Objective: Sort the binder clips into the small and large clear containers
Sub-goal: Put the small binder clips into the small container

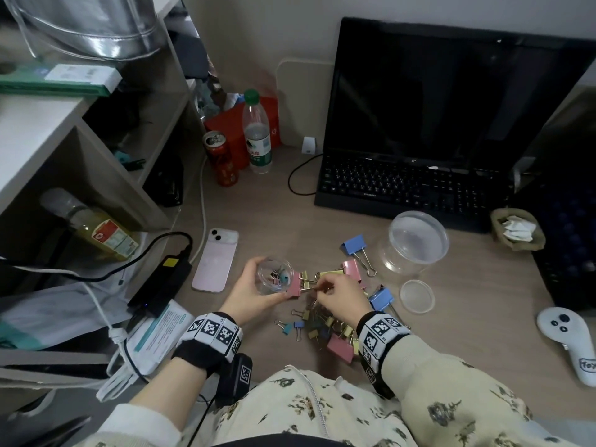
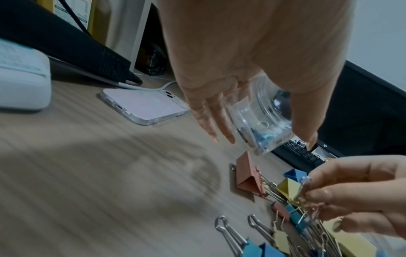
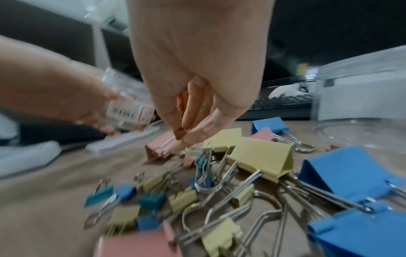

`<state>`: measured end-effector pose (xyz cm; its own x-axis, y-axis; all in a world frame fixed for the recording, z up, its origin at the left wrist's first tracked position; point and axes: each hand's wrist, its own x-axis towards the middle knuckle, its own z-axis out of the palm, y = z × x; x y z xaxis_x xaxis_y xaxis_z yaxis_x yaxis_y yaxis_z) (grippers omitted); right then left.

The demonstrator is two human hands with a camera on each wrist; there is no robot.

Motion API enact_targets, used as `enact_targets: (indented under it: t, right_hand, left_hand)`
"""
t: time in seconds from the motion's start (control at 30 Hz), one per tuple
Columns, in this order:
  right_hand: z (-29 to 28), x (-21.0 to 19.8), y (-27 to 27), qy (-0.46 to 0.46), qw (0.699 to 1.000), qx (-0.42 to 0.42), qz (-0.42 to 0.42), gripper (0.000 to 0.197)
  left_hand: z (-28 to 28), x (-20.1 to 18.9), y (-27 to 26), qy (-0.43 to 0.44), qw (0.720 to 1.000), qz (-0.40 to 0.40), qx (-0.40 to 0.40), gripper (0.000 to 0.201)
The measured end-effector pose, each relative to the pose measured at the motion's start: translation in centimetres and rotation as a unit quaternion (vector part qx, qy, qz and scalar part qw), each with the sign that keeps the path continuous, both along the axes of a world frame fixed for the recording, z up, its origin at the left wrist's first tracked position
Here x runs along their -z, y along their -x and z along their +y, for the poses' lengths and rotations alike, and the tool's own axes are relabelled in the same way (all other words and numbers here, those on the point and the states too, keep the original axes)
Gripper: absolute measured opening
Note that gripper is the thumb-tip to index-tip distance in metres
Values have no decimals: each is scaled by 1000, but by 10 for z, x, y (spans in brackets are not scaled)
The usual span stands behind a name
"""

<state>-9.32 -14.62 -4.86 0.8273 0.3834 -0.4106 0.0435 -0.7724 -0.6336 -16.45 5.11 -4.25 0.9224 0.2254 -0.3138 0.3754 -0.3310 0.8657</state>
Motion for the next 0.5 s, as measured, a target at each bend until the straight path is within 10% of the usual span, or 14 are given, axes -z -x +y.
enact_targets:
  t: [0.5]
  right_hand:
    - [20,-71,-5,-146,980,-73,-115,19]
  left_hand:
    - [-16,2,-9,-6,998,-16,52,103]
